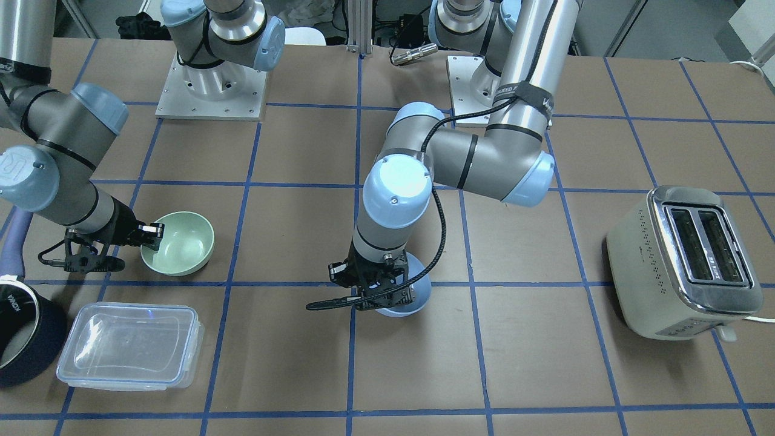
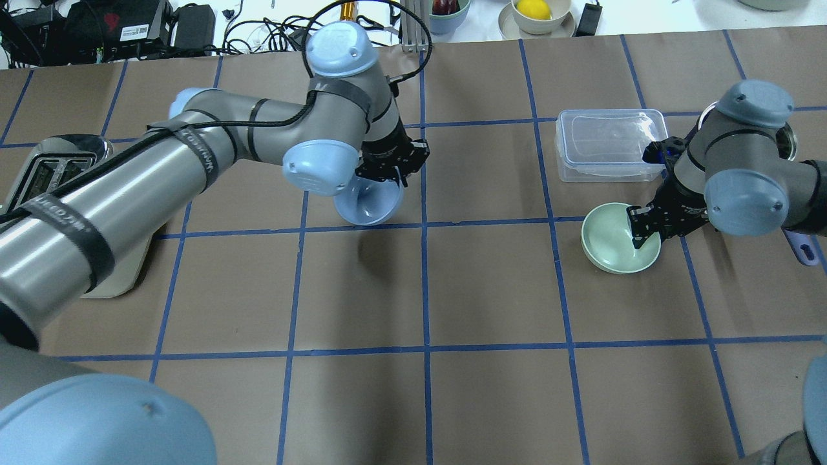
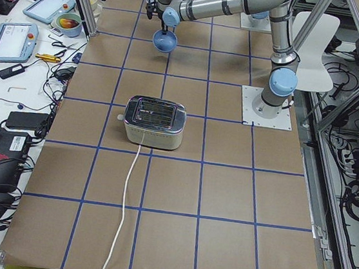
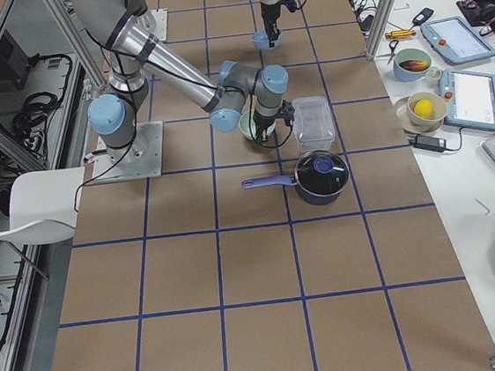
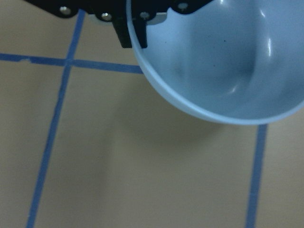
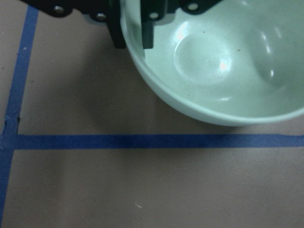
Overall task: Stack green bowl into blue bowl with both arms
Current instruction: 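Grasp and lift blue bowl with left gripper while right grasps green bowl, then set blue bowl mid-table, open left gripper while right lifts green bowl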
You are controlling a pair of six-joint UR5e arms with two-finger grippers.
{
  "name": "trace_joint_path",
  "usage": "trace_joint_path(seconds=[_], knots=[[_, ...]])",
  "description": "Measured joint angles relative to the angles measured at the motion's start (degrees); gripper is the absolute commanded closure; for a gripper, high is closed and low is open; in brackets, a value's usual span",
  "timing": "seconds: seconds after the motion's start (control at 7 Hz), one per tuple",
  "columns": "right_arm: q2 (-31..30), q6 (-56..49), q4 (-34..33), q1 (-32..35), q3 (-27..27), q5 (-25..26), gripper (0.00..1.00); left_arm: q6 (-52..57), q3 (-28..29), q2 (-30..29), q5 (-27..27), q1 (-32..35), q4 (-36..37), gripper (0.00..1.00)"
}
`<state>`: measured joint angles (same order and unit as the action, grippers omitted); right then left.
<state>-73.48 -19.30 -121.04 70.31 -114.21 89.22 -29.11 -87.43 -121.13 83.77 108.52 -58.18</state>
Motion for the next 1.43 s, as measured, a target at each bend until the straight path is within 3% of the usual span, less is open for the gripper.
trace_joint_path(seconds=[0.29,0.43,0.57,1.0,1.43], knots=[[-0.3,0.1,0.7,-0.5,0.6,0.1,1.0,-1.2,1.2,-3.3,1.0,2.3,1.6,0.79],[-0.5,0.2,2.0,-0.7,1.8,0.1,1.0,-1.9,1.4,-4.1,1.0,2.9,2.9,0.52],[-0.5,0.2,5.3,-0.7,4.4,-0.4,1.0,-2.6,1.9,-4.4,1.0,3.5,3.8,0.03],[-0.5,0.0,17.9,-0.5,15.1,-3.2,1.0,-3.7,2.8,-2.3,1.4,3.7,3.2,0.0],[0.9,4.2,19.1,4.3,19.6,-12.3,1.0,16.9,2.5,8.8,4.3,-7.5,-15.1,0.0]])
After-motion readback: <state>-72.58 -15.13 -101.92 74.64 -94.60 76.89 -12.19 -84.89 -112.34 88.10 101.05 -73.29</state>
